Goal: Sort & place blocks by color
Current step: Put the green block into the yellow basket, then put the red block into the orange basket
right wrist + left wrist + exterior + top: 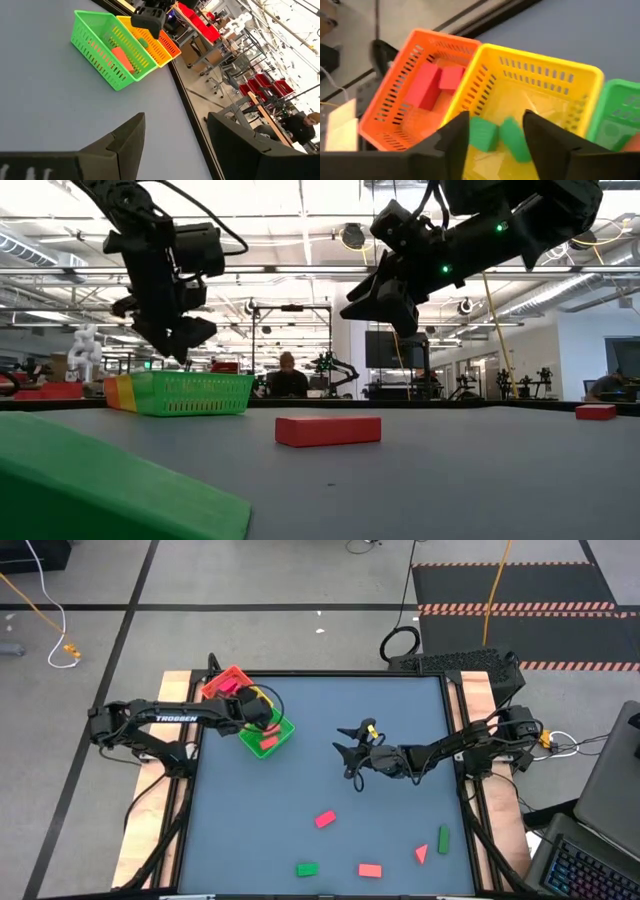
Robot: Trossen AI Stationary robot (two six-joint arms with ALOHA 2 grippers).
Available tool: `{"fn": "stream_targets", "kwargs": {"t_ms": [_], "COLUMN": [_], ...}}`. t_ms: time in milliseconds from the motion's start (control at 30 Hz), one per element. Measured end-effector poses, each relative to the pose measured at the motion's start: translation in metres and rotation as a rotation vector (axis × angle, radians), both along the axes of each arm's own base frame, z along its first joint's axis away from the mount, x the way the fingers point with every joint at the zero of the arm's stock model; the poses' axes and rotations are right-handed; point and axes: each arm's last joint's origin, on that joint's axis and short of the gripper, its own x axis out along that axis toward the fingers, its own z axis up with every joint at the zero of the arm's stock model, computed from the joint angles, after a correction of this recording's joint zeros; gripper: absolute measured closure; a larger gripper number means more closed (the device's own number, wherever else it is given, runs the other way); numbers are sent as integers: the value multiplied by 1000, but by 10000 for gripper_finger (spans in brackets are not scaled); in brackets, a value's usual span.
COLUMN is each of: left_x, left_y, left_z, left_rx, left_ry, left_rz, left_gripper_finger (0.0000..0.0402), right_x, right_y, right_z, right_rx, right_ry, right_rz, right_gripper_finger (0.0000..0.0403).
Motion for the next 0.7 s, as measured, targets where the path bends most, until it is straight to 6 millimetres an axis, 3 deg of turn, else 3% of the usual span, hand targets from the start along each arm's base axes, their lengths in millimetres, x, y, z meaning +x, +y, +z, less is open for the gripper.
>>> {"fn": "stream_targets", "kwargs": {"t_ms": [167, 333, 533, 700], "left_x": [4, 10, 25, 43], "left_y": [0, -2, -16, -43], "left_z": [0, 1, 17, 39], "left_rx": [-46, -54, -63, -63], "left_ry": [-34, -55, -158, -329], "left_rz": [-57, -115, -273, -553], "left_gripper_finger": [155, 120, 109, 108], "right_x": [0, 0, 0, 0], "right_y": [0, -1, -7, -5], "right_z": [0, 0, -2, -8], "right_rx": [0, 38, 147, 321], "right_ry": [0, -25, -84, -69], "right_rz": [0, -14, -59, 61], "right_gripper_finger": [193, 193, 193, 193]}}
